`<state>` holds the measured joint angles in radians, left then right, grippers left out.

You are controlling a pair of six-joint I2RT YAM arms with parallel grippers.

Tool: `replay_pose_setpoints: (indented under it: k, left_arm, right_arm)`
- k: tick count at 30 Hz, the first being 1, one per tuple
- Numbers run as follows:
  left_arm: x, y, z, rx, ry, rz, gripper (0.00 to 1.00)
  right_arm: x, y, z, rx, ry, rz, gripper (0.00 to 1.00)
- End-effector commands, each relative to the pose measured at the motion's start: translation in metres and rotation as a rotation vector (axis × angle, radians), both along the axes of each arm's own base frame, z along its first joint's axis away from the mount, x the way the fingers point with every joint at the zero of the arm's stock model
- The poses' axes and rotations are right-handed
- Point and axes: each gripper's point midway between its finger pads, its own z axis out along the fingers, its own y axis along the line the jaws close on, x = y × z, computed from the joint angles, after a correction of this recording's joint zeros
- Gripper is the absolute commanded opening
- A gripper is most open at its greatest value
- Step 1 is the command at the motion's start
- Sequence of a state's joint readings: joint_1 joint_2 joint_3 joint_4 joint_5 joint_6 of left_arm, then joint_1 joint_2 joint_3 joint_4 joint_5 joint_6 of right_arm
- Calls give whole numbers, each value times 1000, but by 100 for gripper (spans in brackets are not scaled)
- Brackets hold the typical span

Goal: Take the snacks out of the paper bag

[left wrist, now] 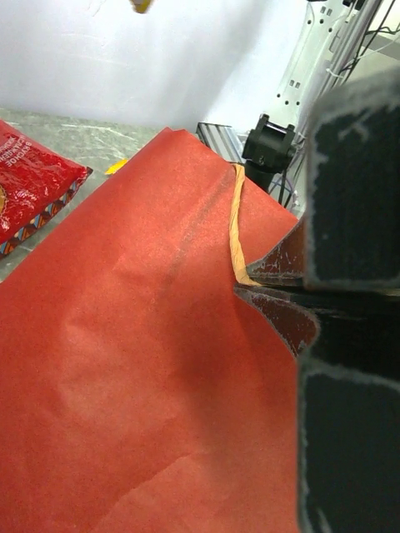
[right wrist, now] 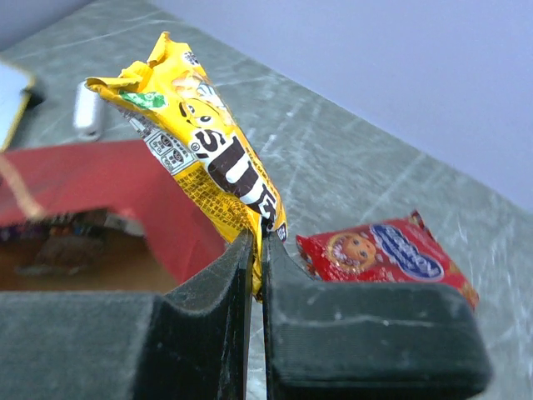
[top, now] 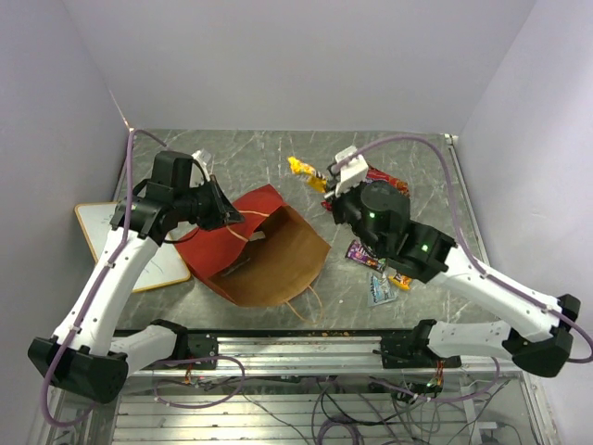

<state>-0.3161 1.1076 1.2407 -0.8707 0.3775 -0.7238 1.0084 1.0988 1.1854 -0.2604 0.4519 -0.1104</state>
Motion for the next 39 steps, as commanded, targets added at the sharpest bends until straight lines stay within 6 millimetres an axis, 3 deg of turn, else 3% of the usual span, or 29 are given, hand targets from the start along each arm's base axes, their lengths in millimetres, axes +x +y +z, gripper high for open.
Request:
replay_pose_setpoints:
  k: [1,4,9,14,17,20,25,33,39]
  left_arm:
    - [-10,-1,12,-15,-28,-42,7]
    - [-14,-1,14,-20,-34,-50,7]
    - [-18,1,15,-8,-26,-62,7]
    - [-18,2,20,13,-43,-75,7]
    - [-18,1,19,14,-38,-89,7]
    - [-18,0,17,14,-32,-98,7]
    - [-17,-1,15,17,-28,-109,7]
    - [-17,-2,17,10,-32,-117,7]
    - [-20,-2,17,-3,-32,-110,7]
  right_arm:
    - [31,-40,-7,129,74,-432,0]
    - [46,-71,-32,129,117,-643,0]
    - [64,-149,-104,301,374,-960,0]
    - [49,-200,-161,503,534,-1153,0]
    - [31,-220,-197,569,624,-1261,0]
    - [12,-228,-230,598,730,-1350,0]
    - [-5,-229,-262,632,816,-1430,0]
    - [-12,-232,-289,544,858,-1447,0]
    - [-11,-224,-294,568,885,-1393,1]
